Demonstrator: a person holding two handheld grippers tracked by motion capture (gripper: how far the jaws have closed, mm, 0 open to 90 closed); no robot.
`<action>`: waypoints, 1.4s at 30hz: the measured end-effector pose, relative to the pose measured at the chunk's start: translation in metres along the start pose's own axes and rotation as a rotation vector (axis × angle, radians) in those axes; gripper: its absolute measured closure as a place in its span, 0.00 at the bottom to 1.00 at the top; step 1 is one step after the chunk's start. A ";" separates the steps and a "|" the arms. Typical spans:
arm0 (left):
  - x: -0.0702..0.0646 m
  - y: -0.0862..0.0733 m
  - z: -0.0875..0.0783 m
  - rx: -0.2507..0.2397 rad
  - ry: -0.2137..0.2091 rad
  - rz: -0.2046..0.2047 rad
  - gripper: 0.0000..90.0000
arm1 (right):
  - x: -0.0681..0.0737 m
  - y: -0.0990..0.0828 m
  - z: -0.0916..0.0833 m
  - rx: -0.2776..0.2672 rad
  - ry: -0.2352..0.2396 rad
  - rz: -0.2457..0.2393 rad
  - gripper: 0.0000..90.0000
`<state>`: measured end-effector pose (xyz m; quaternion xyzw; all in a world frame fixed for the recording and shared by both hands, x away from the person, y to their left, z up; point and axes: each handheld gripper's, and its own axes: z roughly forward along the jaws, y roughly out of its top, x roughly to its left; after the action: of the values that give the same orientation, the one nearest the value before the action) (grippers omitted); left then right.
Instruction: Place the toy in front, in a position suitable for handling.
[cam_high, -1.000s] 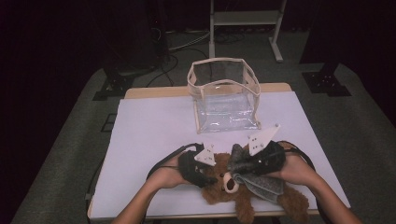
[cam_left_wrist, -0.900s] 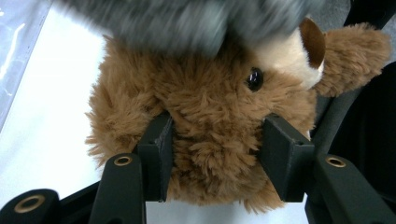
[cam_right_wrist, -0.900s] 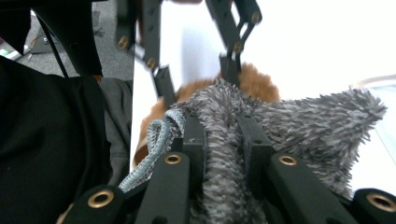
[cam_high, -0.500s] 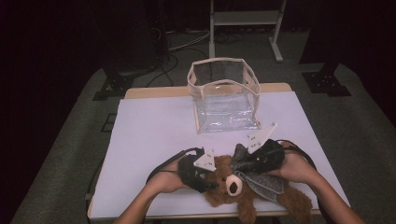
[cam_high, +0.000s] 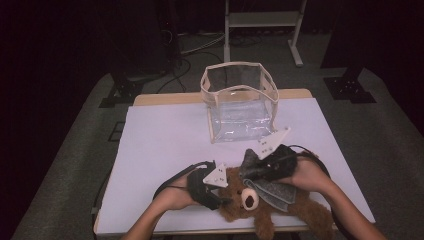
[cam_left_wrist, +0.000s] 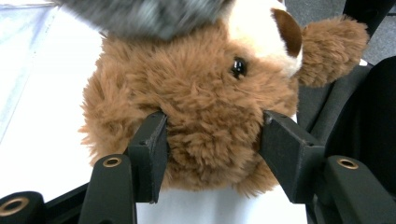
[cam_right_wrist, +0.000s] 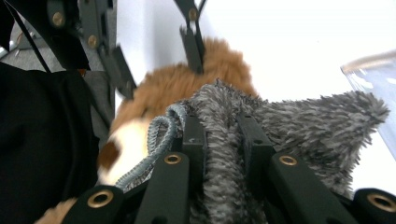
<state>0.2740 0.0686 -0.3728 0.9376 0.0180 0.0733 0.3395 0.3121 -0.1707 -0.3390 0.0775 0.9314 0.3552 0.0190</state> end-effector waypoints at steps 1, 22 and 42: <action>-0.002 0.001 -0.002 0.002 0.003 0.006 0.47 | 0.004 -0.006 -0.005 -0.012 0.001 -0.002 0.84; 0.010 0.018 0.006 0.022 0.029 0.033 0.47 | -0.012 -0.024 0.001 -0.023 -0.043 0.040 0.84; 0.031 0.015 0.005 0.014 0.074 -0.021 0.49 | 0.008 -0.048 -0.014 -0.019 -0.105 -0.022 0.84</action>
<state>0.3054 0.0564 -0.3626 0.9363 0.0408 0.1043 0.3329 0.2967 -0.2141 -0.3604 0.0857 0.9265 0.3592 0.0727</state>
